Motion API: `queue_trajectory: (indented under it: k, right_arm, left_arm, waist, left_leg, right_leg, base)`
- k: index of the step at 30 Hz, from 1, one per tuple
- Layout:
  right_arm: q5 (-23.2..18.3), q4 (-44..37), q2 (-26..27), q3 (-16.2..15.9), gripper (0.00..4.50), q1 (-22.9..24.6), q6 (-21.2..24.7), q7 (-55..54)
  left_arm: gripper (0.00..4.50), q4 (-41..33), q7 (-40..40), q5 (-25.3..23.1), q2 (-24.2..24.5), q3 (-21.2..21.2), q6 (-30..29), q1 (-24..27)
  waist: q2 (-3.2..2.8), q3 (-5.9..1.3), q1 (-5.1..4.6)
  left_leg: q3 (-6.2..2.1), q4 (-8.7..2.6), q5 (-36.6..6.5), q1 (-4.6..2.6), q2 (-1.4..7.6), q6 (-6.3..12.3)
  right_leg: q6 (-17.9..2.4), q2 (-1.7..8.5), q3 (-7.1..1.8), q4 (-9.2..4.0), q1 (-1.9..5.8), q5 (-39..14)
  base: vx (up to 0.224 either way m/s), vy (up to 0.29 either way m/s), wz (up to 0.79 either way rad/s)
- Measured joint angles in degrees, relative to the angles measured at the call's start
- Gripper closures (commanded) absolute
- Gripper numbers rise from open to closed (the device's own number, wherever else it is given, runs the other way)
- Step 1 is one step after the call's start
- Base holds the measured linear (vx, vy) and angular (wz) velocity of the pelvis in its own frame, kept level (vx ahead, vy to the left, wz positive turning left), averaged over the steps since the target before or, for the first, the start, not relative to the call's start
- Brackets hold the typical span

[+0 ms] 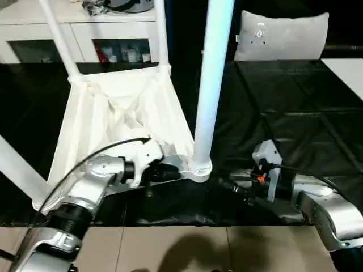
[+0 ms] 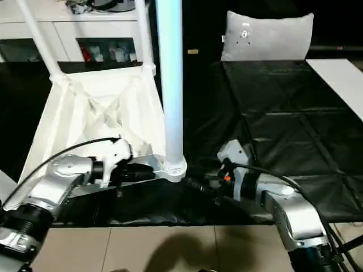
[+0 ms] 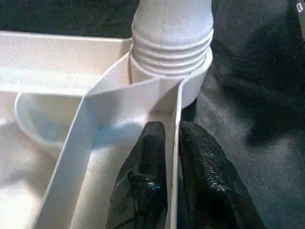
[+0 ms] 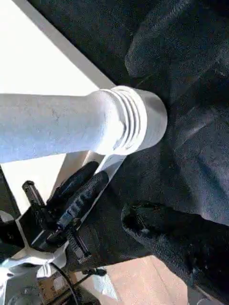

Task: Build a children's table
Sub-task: Rotate leg to tighten

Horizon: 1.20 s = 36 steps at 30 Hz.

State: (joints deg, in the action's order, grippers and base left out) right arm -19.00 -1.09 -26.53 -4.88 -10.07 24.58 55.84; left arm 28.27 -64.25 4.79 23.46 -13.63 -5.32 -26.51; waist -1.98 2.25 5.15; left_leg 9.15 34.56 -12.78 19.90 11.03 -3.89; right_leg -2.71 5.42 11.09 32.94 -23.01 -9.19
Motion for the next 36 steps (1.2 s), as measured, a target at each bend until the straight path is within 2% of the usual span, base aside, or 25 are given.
queue_trajectory:
  k: [11, 16, 23, 29, 31, 33, 34, 36]
  right_arm:
    - [-0.5, 0.0, -0.3, -0.1, 0.0, 0.0, -0.2, 0.8]
    - [-0.6, 0.0, -0.5, -0.1, 0.0, 0.0, -0.3, 0.8]
    - [-0.5, 0.4, -0.7, -0.5, 0.0, -0.2, -0.6, 0.8]
    - [1.8, 5.3, -1.1, -2.2, 0.0, -4.1, -5.2, 2.5]
    - [1.8, 8.0, -1.0, -2.4, 0.17, -6.5, -6.4, 4.3]
    - [1.8, 10.6, -1.1, -2.4, 0.38, -8.9, -7.5, 6.2]
    - [1.8, 11.7, -1.3, -2.6, 0.38, -9.8, -7.7, 7.3]
    - [1.8, 13.3, -2.0, -3.7, 0.69, -10.9, -7.9, 10.2]
  left_arm:
    - [3.87, -2.1, -1.6, -1.2, 3.2, -0.7, -2.0, 0.9]
    - [3.87, -1.8, -1.0, -2.2, 3.0, -1.0, -1.8, 0.7]
    - [4.41, -1.0, -1.0, -2.5, 2.9, -1.4, -1.0, 0.4]
    - [4.47, 0.4, -1.5, -4.4, 2.1, -3.1, 4.3, -0.3]
    - [4.49, 0.0, -2.1, -4.5, 1.5, -3.6, 4.4, -0.4]
    - [4.5, -0.6, -3.7, -4.5, 1.2, -4.5, 4.4, -0.6]
    - [4.5, -0.8, -4.5, -4.5, 1.0, -4.9, 4.4, -0.8]
    - [4.5, -1.0, -6.2, -4.5, 0.8, -5.7, 5.3, -1.0]
  waist:
    - [0.01, -0.03, 0.02]
    - [0.0, -0.06, 0.01]
    - [0.0, -0.06, -0.03]
    - [0.04, -0.04, -0.05]
    - [0.08, -0.05, -0.02]
    - [0.2, -0.14, 0.39]
    - [0.2, -0.15, 0.75]
    - [0.21, -0.16, 1.71]
  left_leg:
    - [0.0, -0.01, -0.2, -0.04, 0.0, -0.27]
    - [0.02, -0.01, -0.2, -0.32, -0.01, -0.29]
    - [0.03, -0.03, -0.2, -0.76, -0.03, -0.31]
    - [-0.01, -0.09, -0.2, -0.87, -0.07, -0.32]
    - [-0.01, -0.09, -0.3, -0.84, -0.11, -0.25]
    - [0.01, -0.11, -0.4, -0.85, -0.2, -0.12]
    - [0.05, -0.12, -0.4, -0.84, -0.2, -0.03]
    - [0.21, -0.11, -0.5, -0.84, -0.19, 0.24]
  right_leg:
    - [0.0, 0.0, -0.02, 0.0, 0.03, 0.0]
    - [0.0, 0.0, -0.04, 0.01, 0.26, 0.0]
    - [0.0, 0.0, -0.04, -0.09, 0.68, 0.0]
    - [0.2, -0.02, -0.03, -0.65, 1.06, 0.2]
    - [0.3, -0.01, -0.1, -0.74, 1.1, 0.2]
    - [0.3, -0.02, -0.3, -0.74, 1.1, 0.2]
    - [0.3, -0.02, -0.37, -0.74, 1.08, 0.1]
    - [0.4, -0.04, -0.56, -0.68, 1.01, 0.0]
  base:
    - [0.0, 0.0, 0.0]
    - [0.0, 0.0, 0.0]
    - [0.0, 0.0, 0.0]
    - [0.0, 0.0, 0.0]
    - [0.0, 0.0, 0.0]
    - [0.0, 0.0, 0.0]
    - [0.0, 0.0, 0.0]
    - [0.0, 0.0, 0.0]
